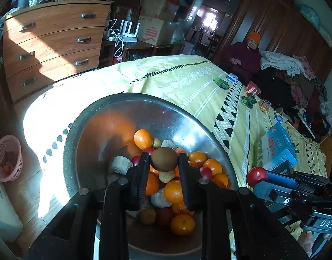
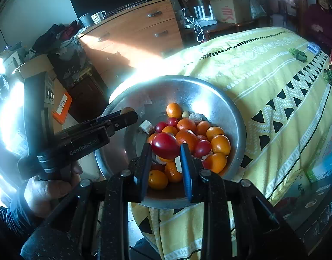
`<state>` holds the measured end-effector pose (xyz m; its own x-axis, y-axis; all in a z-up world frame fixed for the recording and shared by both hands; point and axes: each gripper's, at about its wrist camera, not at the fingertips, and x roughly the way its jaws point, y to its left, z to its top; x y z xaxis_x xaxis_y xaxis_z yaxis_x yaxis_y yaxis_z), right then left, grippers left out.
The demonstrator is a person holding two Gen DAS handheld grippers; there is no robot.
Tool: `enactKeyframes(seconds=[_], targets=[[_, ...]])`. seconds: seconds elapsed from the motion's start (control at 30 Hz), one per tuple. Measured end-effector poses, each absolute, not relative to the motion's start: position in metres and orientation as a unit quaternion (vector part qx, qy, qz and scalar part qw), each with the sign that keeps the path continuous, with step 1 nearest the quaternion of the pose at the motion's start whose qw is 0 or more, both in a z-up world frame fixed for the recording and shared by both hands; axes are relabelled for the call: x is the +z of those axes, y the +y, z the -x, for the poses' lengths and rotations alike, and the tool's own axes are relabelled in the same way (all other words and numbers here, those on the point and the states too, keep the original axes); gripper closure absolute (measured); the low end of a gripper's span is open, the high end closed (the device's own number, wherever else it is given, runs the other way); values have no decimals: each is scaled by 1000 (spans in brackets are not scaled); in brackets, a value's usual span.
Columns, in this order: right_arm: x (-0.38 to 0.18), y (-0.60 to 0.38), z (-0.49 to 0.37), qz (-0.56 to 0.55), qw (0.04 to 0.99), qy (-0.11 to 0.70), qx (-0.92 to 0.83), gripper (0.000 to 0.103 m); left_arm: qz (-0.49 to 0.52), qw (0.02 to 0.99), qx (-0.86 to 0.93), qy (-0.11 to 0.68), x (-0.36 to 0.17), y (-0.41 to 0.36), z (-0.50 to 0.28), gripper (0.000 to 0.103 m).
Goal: Organize fruits
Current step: 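Open the left tool over the bowl to drop the kiwi while the right drops the tomato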
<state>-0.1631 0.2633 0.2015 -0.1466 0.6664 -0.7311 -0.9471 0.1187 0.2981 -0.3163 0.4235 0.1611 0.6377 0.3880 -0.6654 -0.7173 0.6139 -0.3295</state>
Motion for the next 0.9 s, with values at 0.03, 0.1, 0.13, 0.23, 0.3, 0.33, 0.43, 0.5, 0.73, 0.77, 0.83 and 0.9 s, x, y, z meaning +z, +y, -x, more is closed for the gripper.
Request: enactKeyframes(seconds=[0.03, 0.1, 0.13, 0.23, 0.3, 0.33, 0.43, 0.5, 0.73, 0.77, 0.83, 0.9], targets=[[200, 266, 165, 173, 630, 405, 640, 76, 299, 853, 326, 279, 160, 424, 316, 76], [198, 268, 166, 172, 628, 409, 639, 76, 301, 851, 327, 281, 158, 426, 316, 67], [197, 269, 166, 170, 626, 412, 639, 76, 300, 851, 328, 280, 159, 426, 316, 57], [194, 271, 164, 162, 625, 421, 637, 75, 295, 852, 329, 280, 160, 424, 317, 51], [194, 269, 160, 151, 627, 425, 635, 75, 295, 851, 333, 278, 161, 425, 317, 46], [194, 268, 158, 145, 627, 428, 635, 74, 296, 850, 336, 277, 162, 424, 318, 44], [201, 261, 155, 125, 631, 427, 636, 53, 298, 849, 340, 272, 166, 424, 321, 41], [214, 248, 153, 107, 643, 408, 639, 52, 298, 851, 341, 268, 170, 422, 323, 41], [225, 147, 154, 87, 688, 356, 626, 51, 258, 886, 303, 239, 204, 381, 303, 41], [218, 128, 152, 86, 698, 358, 614, 50, 252, 894, 287, 235, 210, 370, 294, 41], [202, 81, 147, 81, 729, 359, 578, 50, 235, 911, 248, 231, 222, 340, 269, 41], [185, 38, 138, 65, 754, 369, 540, 45, 216, 927, 198, 234, 232, 302, 241, 41]])
